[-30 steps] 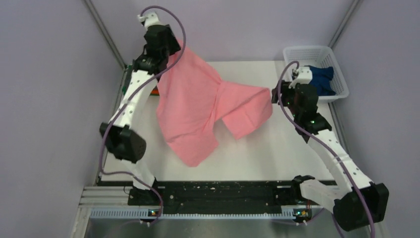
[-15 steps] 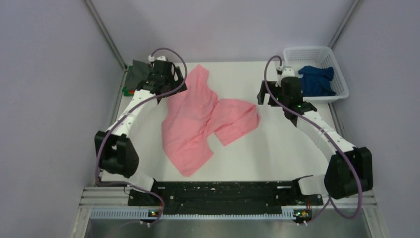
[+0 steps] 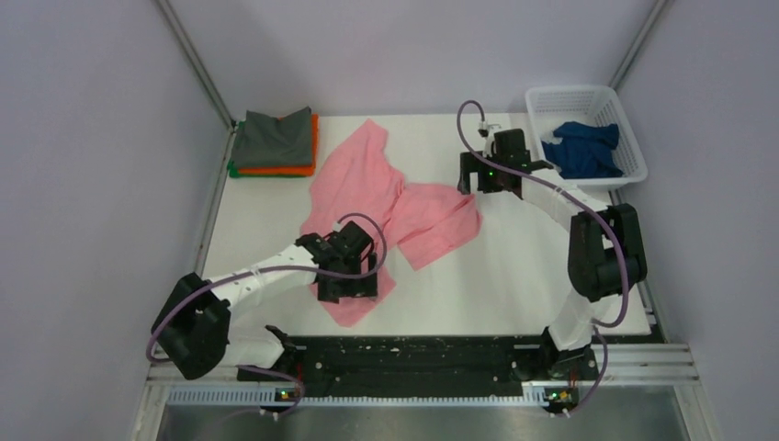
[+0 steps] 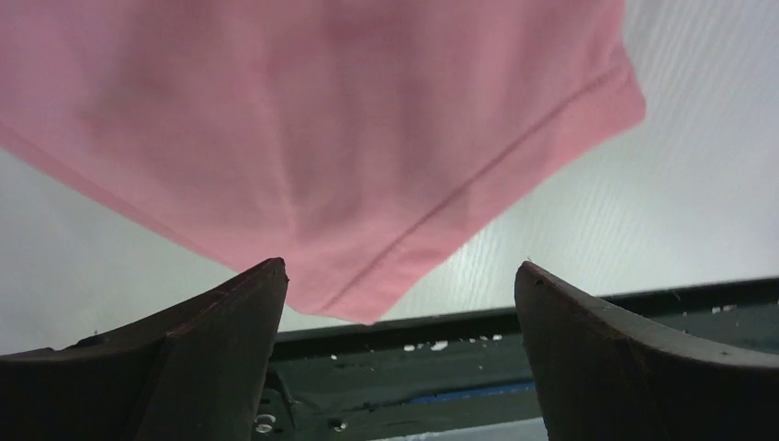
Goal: Fold and stack the t-shirts
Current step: Flatten out the tshirt
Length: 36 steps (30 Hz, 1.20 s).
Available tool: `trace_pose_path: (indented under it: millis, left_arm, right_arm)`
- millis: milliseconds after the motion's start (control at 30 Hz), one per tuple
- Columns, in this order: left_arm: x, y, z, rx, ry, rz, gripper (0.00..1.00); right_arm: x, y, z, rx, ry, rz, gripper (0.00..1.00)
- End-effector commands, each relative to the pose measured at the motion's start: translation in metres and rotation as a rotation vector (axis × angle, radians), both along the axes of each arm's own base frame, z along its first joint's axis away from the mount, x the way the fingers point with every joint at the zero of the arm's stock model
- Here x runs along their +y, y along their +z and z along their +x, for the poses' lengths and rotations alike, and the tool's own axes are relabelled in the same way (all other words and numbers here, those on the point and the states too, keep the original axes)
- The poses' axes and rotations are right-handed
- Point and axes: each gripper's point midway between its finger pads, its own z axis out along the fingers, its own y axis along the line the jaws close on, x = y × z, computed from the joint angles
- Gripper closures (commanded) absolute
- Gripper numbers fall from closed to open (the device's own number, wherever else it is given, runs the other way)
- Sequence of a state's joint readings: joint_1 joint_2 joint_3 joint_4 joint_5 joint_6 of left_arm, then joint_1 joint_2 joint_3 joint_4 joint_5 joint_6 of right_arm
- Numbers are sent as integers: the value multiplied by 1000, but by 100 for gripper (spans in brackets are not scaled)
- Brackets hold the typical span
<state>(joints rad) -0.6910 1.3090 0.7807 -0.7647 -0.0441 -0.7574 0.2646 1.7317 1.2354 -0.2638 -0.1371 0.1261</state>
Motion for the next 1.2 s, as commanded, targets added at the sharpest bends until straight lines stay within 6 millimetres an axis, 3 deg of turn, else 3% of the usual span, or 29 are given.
trace_pose_path:
  millis: [0, 100, 200, 300, 400, 500, 567, 600, 800, 1000, 1167]
  left_arm:
    - [-33, -2, -26, 67, -43, -99, 2]
    - [-28, -20, -38, 143, -38, -20, 8]
    - [-9, -36, -49, 211, -3, 92, 16]
    - [12, -42, -56, 245, 35, 209, 22]
    - [21, -47, -63, 263, 65, 245, 31]
    - [26, -54, -58, 248, 91, 283, 59]
    - [29, -53, -49, 220, 108, 330, 97]
    - [32, -48, -40, 193, 121, 364, 100]
    - [33, 12, 23, -61, 222, 403, 100]
    - [47, 88, 79, -349, 338, 257, 100]
    - [62, 158, 122, -652, 458, 99, 100]
  right_arm:
    - [-4, 6, 10, -20, -32, -36, 4]
    - [-17, 1, 9, -17, -97, -75, 4]
    - [-30, 2, 9, -31, -156, -118, 4]
    - [-36, 1, 5, -37, -187, -128, 5]
    - [-38, -3, 1, -36, -202, -120, 5]
    - [-40, -8, -5, -23, -229, -107, 5]
    - [-42, -10, -13, -7, -251, -96, 7]
    - [-44, -11, -19, 5, -267, -91, 8]
    - [-49, -20, -54, 53, -324, -43, 18]
    - [-21, -45, -63, 159, -218, 52, 46]
    - [-6, -52, -77, 196, -147, 119, 50]
